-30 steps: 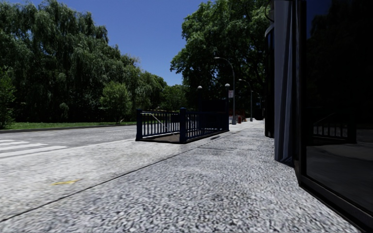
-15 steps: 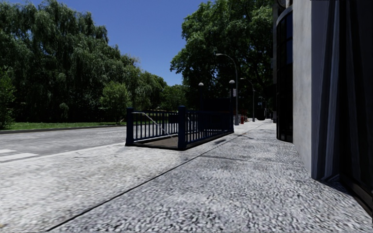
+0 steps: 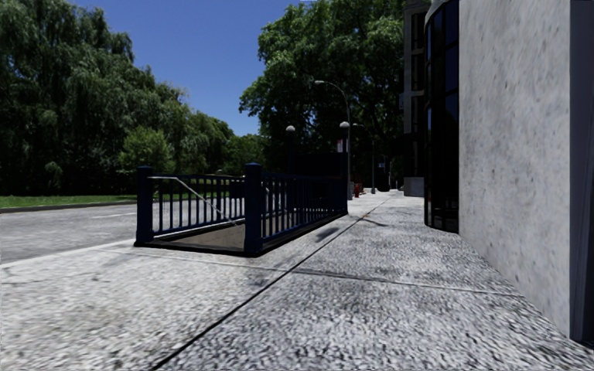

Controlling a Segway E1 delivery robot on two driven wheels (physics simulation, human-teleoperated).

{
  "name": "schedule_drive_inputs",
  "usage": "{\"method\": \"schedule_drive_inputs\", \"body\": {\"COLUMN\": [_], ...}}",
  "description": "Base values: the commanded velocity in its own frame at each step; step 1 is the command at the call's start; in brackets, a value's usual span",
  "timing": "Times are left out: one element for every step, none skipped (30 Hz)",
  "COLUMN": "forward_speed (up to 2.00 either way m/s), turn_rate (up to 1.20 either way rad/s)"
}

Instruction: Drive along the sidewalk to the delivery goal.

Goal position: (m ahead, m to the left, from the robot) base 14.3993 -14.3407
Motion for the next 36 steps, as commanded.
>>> {"method": "schedule_drive_inputs", "body": {"forward_speed": [2.0,2.0,2.0,2.0,2.0,2.0,2.0,2.0,2.0,2.0,2.0,2.0,2.0,2.0,2.0,2.0,2.0,2.0,2.0,2.0,2.0,2.0,2.0,2.0,2.0,2.0,2.0,2.0,2.0,2.0,2.0,2.0,2.0,2.0,2.0,2.0], "turn_rate": [-0.09,-0.02,0.0,0.0,0.0,0.0,0.0,0.0,0.0,0.0,0.0,0.0,0.0,0.0,0.0,0.0,0.0,0.0,0.0,0.0,0.0,0.0,0.0,-0.03,-0.28,-0.58,-0.9,-1.17,-1.17,-1.17,-1.16,-0.32,0.0,0.0,0.0,0.0]}}
